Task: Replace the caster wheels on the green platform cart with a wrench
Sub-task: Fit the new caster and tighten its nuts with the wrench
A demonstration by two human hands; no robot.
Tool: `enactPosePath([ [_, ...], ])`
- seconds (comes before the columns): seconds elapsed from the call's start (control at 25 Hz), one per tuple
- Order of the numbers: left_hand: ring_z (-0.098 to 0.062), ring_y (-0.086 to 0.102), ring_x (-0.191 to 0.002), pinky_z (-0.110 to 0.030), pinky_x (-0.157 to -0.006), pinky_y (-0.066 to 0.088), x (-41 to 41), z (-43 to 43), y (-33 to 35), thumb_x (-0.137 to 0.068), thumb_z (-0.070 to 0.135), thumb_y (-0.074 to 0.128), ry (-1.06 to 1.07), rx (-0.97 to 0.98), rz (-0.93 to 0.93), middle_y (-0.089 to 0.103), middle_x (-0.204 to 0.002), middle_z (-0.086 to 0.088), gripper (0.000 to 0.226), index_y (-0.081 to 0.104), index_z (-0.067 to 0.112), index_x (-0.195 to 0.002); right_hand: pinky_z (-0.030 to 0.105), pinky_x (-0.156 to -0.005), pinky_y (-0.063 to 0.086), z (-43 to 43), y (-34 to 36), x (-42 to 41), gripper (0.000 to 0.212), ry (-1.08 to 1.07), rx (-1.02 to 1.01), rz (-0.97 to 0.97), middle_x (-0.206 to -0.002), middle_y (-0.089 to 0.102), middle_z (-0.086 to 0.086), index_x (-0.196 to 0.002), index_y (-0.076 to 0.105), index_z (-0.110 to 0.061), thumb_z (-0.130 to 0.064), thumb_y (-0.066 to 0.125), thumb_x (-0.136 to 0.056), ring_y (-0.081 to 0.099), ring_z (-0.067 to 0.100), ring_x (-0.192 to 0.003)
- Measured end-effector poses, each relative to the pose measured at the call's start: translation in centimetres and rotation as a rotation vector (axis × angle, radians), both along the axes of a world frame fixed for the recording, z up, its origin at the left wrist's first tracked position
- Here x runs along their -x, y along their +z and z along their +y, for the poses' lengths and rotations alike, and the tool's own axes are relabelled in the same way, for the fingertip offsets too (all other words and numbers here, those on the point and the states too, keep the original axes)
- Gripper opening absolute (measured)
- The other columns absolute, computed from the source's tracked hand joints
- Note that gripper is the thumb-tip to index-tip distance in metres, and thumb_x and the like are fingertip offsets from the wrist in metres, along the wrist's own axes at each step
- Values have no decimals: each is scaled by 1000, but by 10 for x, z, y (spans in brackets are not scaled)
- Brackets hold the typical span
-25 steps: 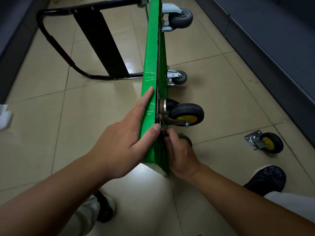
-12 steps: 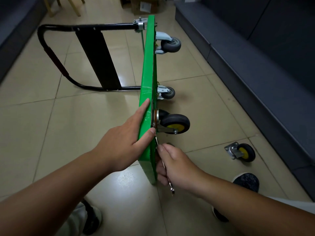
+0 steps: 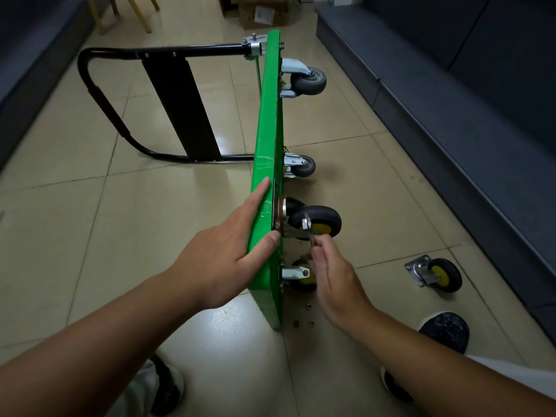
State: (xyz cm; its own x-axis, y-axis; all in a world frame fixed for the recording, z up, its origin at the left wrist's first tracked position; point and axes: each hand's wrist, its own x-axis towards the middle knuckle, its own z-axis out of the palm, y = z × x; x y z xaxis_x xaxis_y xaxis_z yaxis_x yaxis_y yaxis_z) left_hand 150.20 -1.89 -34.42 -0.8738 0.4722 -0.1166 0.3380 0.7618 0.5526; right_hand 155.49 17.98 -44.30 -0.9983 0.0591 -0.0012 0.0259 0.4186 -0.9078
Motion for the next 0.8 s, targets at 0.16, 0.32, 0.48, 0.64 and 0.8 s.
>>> enactPosePath([
  [0.16, -17, 62, -96, -34, -77, 45, -2, 1, 0, -90, 65, 26, 6, -12, 0, 36, -159, 11, 73, -18, 62, -148, 43, -61, 48, -1, -13, 21, 18, 135, -155, 139, -83, 53, -13, -105, 44, -34, -39, 27, -107, 51, 9, -70],
  [0.32, -13, 62, -90, -32, -74, 45, -2, 1, -2, -91, 63, 29, 17, -32, 20, 45, -150, 12, 72, -16, 63, -148, 44, -59, 50, -10, -24, 29, 27, 155, -203, 239, -88, 61, 0, -110, 46, -25, -43, 27, -107, 57, 20, -72],
  [0.48, -9, 60, -86, -23, -71, 43, -3, 1, -2, -92, 61, 31, 27, -57, 25, 49, -141, 15, 72, -13, 63, -149, 44, -60, 50, -13, -26, 31, 37, 152, -194, 218, -85, 63, 2, -113, 49, -22, -49, 25, -106, 59, 25, -70],
  [0.64, 1, 56, -81, -17, -68, 39, -2, 1, -3, -92, 60, 31, 30, -54, 25, 47, -141, 16, 72, -11, 63, -149, 32, -59, 48, -16, -20, 26, 17, 245, 21, 109, -81, 59, -13, -103, 47, -31, -42, 33, -105, 58, 7, -71],
  [0.8, -6, 54, -79, -12, -68, 36, -3, 2, -2, -91, 60, 31, 32, -39, 31, 48, -147, 11, 72, -10, 62, -150, 30, -62, 45, -28, -8, 15, 18, 194, 164, 19, -78, 56, -16, -92, 49, -37, -39, 38, -106, 54, 5, -71],
])
